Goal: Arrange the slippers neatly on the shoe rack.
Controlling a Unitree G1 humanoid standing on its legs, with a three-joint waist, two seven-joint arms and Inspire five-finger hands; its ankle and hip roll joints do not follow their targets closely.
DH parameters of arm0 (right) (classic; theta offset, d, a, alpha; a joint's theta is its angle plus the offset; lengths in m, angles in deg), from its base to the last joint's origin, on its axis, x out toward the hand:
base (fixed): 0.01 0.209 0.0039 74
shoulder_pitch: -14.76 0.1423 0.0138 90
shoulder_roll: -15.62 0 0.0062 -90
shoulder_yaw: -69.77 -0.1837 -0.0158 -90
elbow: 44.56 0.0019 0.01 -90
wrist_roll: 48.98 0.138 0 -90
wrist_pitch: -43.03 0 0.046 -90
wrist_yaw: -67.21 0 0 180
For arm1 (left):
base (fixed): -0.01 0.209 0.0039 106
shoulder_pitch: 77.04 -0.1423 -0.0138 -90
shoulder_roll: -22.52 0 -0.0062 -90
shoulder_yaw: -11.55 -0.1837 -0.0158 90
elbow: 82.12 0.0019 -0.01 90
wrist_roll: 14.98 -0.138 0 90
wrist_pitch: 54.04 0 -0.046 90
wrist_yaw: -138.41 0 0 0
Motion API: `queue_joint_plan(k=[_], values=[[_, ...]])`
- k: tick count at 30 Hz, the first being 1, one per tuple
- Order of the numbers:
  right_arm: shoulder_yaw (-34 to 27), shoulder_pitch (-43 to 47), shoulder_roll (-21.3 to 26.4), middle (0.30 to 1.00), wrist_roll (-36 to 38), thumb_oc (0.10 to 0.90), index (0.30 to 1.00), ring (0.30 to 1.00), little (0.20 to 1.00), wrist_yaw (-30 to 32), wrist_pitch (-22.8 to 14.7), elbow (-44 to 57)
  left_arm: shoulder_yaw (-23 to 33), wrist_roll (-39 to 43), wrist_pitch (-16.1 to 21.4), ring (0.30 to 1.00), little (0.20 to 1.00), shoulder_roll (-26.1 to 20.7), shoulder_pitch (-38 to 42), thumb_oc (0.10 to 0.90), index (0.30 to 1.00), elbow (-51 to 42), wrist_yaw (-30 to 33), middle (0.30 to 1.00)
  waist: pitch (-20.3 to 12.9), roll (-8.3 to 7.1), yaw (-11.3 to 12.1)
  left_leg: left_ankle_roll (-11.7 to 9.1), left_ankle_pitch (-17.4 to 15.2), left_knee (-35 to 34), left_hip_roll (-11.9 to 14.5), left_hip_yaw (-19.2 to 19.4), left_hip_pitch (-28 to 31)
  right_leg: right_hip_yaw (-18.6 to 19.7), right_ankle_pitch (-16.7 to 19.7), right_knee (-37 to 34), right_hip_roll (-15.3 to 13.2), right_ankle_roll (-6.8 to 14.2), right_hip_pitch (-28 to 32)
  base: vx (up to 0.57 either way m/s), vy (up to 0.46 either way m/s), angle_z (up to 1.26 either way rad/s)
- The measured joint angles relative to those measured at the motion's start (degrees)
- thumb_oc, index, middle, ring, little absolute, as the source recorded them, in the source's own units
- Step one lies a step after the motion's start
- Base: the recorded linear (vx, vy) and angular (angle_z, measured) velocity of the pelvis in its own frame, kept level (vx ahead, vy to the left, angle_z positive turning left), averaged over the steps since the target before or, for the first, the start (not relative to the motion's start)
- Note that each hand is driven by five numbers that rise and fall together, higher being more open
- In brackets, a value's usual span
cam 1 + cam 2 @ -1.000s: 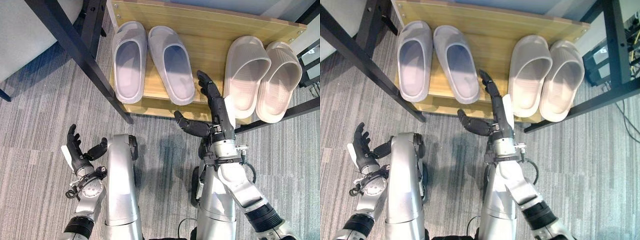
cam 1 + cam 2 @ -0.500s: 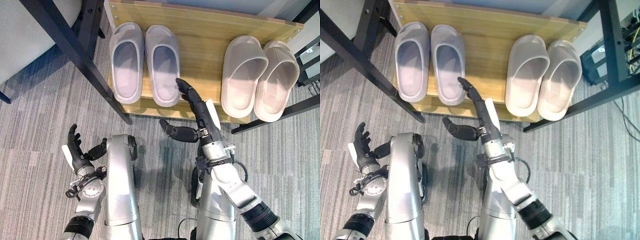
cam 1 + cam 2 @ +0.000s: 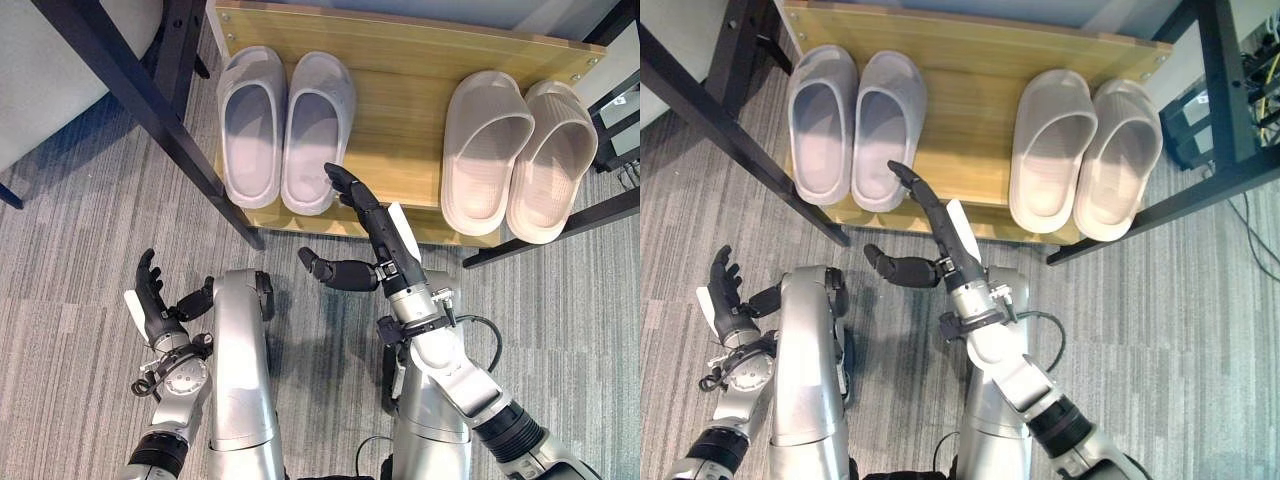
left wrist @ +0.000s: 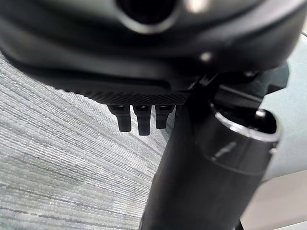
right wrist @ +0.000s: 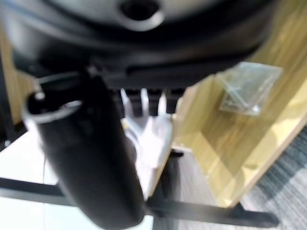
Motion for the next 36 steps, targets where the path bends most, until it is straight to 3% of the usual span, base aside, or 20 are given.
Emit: queue_joint_plan(k=[7, 13, 17, 20, 22, 24, 25, 26, 28, 30, 33, 36], values=[[-5.82, -2.50, 0.25, 0.900, -13.22, 0.800, 0.900, 0.900, 0.900, 4.87, 0.91, 10.21, 0.28, -0.05, -0.02, 0.900, 0.900, 0.24, -1.61, 0.800, 0.900, -1.16, 0.04, 0.900, 0.03, 0.04, -0.04, -0.11, -0.06, 0.22, 0.17, -0.03, 0.01, 0.11, 0.00, 0.23, 0.25, -0.01, -0.12, 0.00, 0.000, 0.00], [-9.76, -5.11, 0.38, 0.900, -16.37, 0.800, 0.900, 0.900, 0.900, 6.16, 0.76, 18.61, 0.66, -0.07, 0.00, 0.900, 0.900, 1.23, -3.46, 0.800, 0.900, -2.28, 0.34, 0.900, 0.02, 0.04, -0.28, -0.79, -0.41, 0.80, 0.12, -0.37, 0.11, 0.09, -0.03, 0.68, 0.37, -0.06, -0.15, 0.00, -0.004, -0.01], [-9.71, -6.32, 2.09, 0.900, -17.57, 0.800, 0.900, 0.900, 0.900, 6.12, 0.75, 19.02, 0.74, -0.07, 0.00, 0.900, 0.900, 1.25, -3.98, 0.800, 0.900, -2.42, 0.35, 0.900, 0.02, 0.04, -0.49, -0.82, -0.53, 0.99, 0.08, -0.36, 0.11, 0.24, -0.04, 0.92, 0.35, -0.04, -0.18, 0.00, 0.000, 0.00], [-8.51, -5.16, 3.65, 0.900, -12.30, 0.800, 0.900, 0.900, 0.900, 3.12, 0.40, 18.80, 1.07, -0.03, -0.02, 0.900, 0.900, 1.28, -3.30, 0.800, 0.900, -2.52, 0.07, 0.900, 0.01, 0.03, -0.57, -0.85, -0.57, 0.33, 0.08, -0.29, 0.09, 0.12, -0.27, 0.43, 0.44, -0.28, -0.41, -0.02, -0.021, -0.01], [-7.85, -5.06, 5.68, 0.900, -4.64, 0.800, 0.900, 0.900, 0.900, -2.84, 0.05, 18.71, 1.47, -0.04, -0.15, 0.900, 0.900, 1.55, -0.58, 0.800, 0.900, -2.65, -0.55, 0.900, -0.04, 0.00, 0.19, -1.69, -0.01, -3.05, -0.30, 0.15, 0.43, -0.95, 0.31, -2.71, 0.36, -0.39, -0.31, -0.13, -0.031, 0.01], [-7.36, -6.53, 6.41, 0.900, 0.72, 0.800, 0.900, 0.900, 0.900, -6.06, -1.38, 18.26, 2.03, 0.04, -0.35, 0.900, 0.900, 1.41, 1.60, 0.800, 0.900, -4.70, -1.07, 0.900, -0.17, 0.43, 0.24, -1.68, 1.63, -7.71, -1.67, -0.35, 1.03, -2.96, 1.01, -7.11, -0.97, -2.84, 0.79, -0.20, -0.025, 0.16], [-6.61, -6.42, 6.83, 0.900, 3.66, 0.800, 0.900, 0.900, 0.900, -6.90, -1.37, 17.40, 2.33, -0.08, -0.16, 0.900, 0.900, 1.52, 3.14, 0.800, 0.900, -5.55, -1.71, 0.900, -0.38, 0.55, 0.28, -3.34, 3.68, -12.16, -2.49, -0.35, 1.02, -4.55, 2.42, -11.32, -1.52, -2.07, 1.39, -0.12, 0.014, 0.23], [-6.38, -7.28, 7.37, 0.900, 4.40, 0.800, 0.900, 0.900, 0.900, -7.40, -1.37, 17.32, 2.40, -0.25, 0.15, 0.900, 0.900, 1.45, 3.54, 0.800, 0.900, -6.49, -1.77, 0.900, -0.42, 0.53, 0.21, -2.53, 4.37, -14.12, -2.65, -0.41, 1.67, -5.07, 3.02, -13.17, -1.41, -2.85, 2.04, -0.13, 0.019, 0.28], [-7.40, -12.04, 7.41, 0.900, 3.75, 0.800, 0.900, 0.900, 0.900, -7.49, -1.89, 15.78, 2.29, -1.88, 0.49, 0.900, 0.900, 1.43, 4.11, 0.800, 0.900, -10.08, -2.85, 0.900, -0.48, 0.55, 0.84, -2.67, 7.00, -22.94, -1.66, -0.07, 5.38, -7.66, 5.15, -21.72, -2.39, -3.93, 6.11, -0.06, 0.025, 0.10], [-8.62, -18.01, 6.00, 0.900, 3.24, 0.800, 0.900, 0.900, 0.900, -6.83, -2.86, 9.52, 1.64, -4.38, 1.30, 0.900, 0.900, 1.34, 2.69, 0.800, 0.900, -10.65, -2.92, 0.900, -0.51, 0.78, 1.49, -2.41, 7.60, -31.44, -0.40, 0.24, 14.20, -10.38, 6.18, -30.21, -3.48, -5.55, 15.13, -0.09, 0.022, -0.04], [-8.70, -20.82, 3.31, 0.900, 7.69, 0.800, 0.900, 0.900, 0.900, -6.79, -3.47, -2.46, 1.61, -4.57, 3.33, 0.900, 0.900, 1.63, 0.15, 0.800, 0.900, -8.74, -4.54, 0.900, -2.08, 0.88, 1.62, -2.27, 8.70, -40.72, 1.33, 0.99, 23.42, -12.73, 7.77, -39.59, -3.37, -5.71, 24.31, -0.02, -0.008, -0.05], [-9.47, -23.08, 2.98, 0.900, 9.95, 0.800, 0.900, 0.900, 0.900, -7.07, -3.04, -6.49, 1.74, -4.41, 3.52, 0.900, 0.900, 1.65, -1.28, 0.800, 0.900, -6.54, -6.12, 0.900, -3.39, 0.81, 1.38, -2.08, 10.64, -46.93, 1.74, 1.55, 27.93, -13.62, 9.60, -45.50, -3.26, -5.99, 28.67, 0.02, 0.043, -0.01]])
